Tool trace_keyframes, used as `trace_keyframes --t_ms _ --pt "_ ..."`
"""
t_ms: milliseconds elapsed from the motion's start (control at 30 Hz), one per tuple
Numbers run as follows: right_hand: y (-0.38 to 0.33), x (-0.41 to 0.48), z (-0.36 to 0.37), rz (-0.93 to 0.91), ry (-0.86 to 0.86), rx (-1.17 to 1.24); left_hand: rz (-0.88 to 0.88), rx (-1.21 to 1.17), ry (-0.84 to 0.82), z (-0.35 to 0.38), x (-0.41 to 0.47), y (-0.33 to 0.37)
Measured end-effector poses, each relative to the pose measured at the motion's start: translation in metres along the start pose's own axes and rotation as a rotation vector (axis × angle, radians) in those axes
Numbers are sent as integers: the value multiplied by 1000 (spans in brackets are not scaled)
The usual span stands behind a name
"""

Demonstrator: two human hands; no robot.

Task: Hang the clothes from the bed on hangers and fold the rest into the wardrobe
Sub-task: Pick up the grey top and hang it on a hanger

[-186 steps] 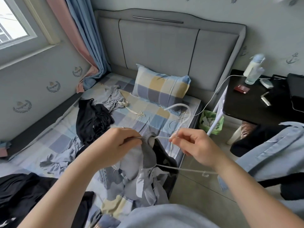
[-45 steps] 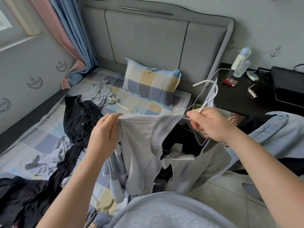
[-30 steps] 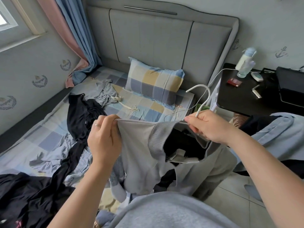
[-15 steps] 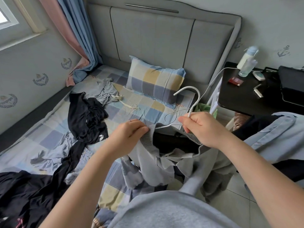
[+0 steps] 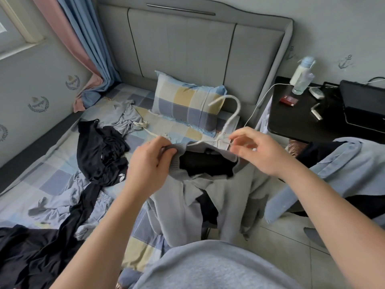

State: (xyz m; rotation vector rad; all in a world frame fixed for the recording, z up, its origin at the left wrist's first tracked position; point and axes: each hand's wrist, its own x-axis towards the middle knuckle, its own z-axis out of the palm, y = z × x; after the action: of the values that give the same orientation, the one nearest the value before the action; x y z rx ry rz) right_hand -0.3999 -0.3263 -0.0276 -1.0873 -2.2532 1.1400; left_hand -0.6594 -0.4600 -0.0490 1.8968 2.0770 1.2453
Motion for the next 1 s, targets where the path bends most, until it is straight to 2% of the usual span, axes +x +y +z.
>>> trace_keyframes --t_ms 200,367,500,600,800,900,1000 --pt "60 -19 -23 210 -57 -39 -123 -57 70 -16 3 -30" --pt "69 -17 -16 193 100 123 -150 -57 23 -21 4 -40" --pt "65 -17 -14 110 216 209 -163 -63 6 -26 4 -45" --pt "61 -18 -12 82 196 278 -185 -74 6 -31 6 -48" --pt "57 -15 -12 144 188 518 -187 -91 -5 -32 5 -53" --pt "53 -12 -14 206 202 510 -213 -117 -24 -31 2 -57" --pt "49 -8 -17 141 284 426 -210 -121 -41 -31 0 -58"
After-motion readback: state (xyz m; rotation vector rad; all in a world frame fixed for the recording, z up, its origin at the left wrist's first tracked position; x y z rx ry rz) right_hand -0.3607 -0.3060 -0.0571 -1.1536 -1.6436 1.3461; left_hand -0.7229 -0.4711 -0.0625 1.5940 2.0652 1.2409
